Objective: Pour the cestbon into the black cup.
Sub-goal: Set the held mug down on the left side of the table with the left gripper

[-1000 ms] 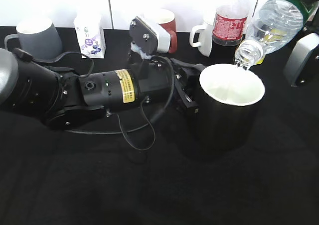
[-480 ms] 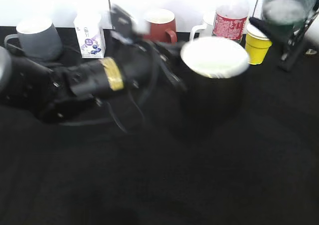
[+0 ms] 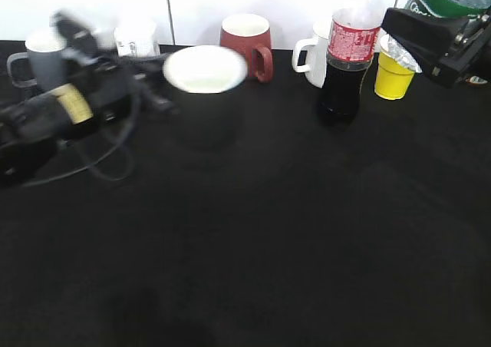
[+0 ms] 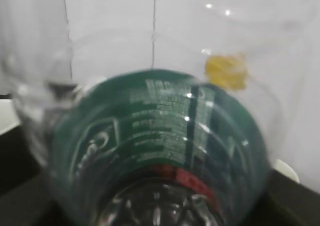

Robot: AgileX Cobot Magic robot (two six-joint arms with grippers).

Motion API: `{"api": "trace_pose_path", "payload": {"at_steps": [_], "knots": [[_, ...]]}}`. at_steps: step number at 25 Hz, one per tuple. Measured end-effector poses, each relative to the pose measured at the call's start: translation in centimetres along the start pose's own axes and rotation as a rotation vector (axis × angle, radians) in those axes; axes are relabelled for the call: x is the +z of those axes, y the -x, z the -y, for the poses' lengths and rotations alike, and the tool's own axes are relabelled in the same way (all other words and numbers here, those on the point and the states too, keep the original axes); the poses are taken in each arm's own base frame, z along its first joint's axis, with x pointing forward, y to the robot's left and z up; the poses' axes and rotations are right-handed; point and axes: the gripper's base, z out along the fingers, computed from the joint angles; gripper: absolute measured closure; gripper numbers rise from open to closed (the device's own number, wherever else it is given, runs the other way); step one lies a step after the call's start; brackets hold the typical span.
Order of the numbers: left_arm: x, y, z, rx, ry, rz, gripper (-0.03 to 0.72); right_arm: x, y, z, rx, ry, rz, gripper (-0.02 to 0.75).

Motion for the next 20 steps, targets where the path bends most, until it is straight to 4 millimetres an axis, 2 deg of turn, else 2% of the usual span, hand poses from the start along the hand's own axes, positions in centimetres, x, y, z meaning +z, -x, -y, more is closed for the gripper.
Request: {"api": "trace_pose_path", "payload": {"at_steps": [4, 6, 8, 15, 18, 20], "knots": [[-0.9, -0.5, -2.3, 0.011, 0.169, 0.013, 0.630, 0.0, 0.0, 0.1, 0.004, -0.009, 0.005, 0.246], [-0.9, -2.4, -3.1, -0.030, 0.234, 0.000, 0.630, 0.0, 0.1, 0.2, 0.010, -0.019, 0.011, 0.246], [-0.9, -5.1, -3.5, -0.066, 0.279, -0.067, 0.633, 0.0, 0.2, 0.4, 0.021, -0.046, 0.027, 0.246], [-0.5, -6.0, -4.1, -0.087, 0.319, -0.029, 0.627, 0.0, 0.3, 0.5, 0.026, -0.053, 0.032, 0.246], [-1.0, -6.3, -3.8, -0.089, 0.313, -0.035, 0.456, 0.0, 0.3, 0.5, 0.027, -0.055, 0.034, 0.246], [-2.1, -6.4, -3.3, -0.100, 0.318, -0.045, 0.426, 0.0, 0.3, 0.5, 0.028, -0.058, 0.035, 0.246]]}}
